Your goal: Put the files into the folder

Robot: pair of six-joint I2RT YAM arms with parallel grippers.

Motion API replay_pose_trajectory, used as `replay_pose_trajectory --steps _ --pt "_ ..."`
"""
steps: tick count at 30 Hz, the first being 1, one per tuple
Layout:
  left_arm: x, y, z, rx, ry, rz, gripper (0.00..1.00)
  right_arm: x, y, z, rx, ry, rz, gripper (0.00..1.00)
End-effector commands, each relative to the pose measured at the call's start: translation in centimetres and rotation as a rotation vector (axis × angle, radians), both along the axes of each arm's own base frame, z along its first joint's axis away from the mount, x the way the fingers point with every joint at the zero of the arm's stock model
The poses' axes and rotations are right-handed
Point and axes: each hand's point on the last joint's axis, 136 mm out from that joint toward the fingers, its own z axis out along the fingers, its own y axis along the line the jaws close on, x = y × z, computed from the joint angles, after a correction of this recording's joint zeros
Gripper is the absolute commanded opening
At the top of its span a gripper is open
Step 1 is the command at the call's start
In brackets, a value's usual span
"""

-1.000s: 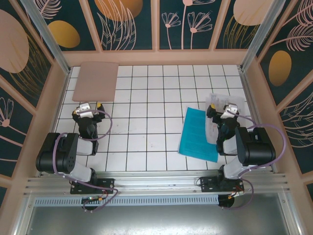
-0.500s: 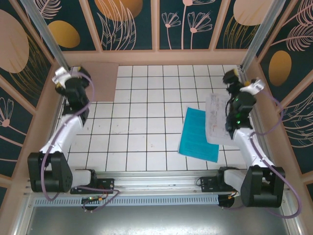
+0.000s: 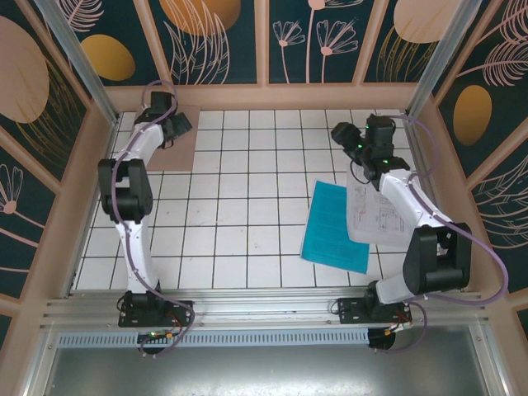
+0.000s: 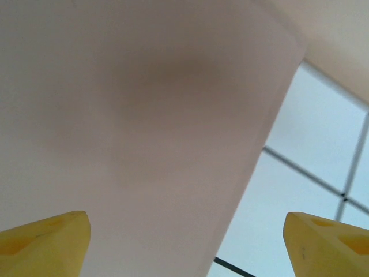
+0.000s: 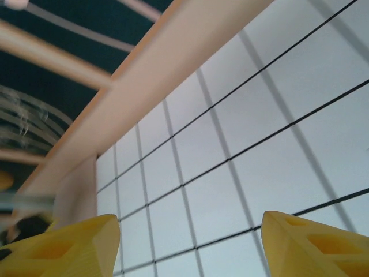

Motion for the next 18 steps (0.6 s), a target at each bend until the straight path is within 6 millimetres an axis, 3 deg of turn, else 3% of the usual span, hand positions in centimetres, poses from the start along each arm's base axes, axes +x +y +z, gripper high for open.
replay_pose_trajectory --steps 1,4,9,14,18 --pt "-0.8 -1.6 -2.2 -0.116 0.105 -0.018 0.84 -0.7 3.3 1.2 0.028 -0.002 0.135 0.67" --pt "-1.1 -2.8 -5.4 -0.195 0.149 -0.016 0.77 -0.9 4.0 0.7 0.04 0.015 0.166 0.67" --pt "-3.0 -3.6 -8.4 -0.253 0.214 -0.009 0.72 -1.1 4.1 0.5 0.036 0.025 0.173 0.67" --pt "-5.5 -4.9 -9.5 -0.296 0.252 -0.022 0.69 -1.4 4.1 -0.5 0.039 0.052 0.172 0.67" --pt "-8.2 -7.3 -10.0 -0.327 0.279 -0.052 0.69 -1.8 3.8 -1.8 0.044 0.088 0.161 0.67"
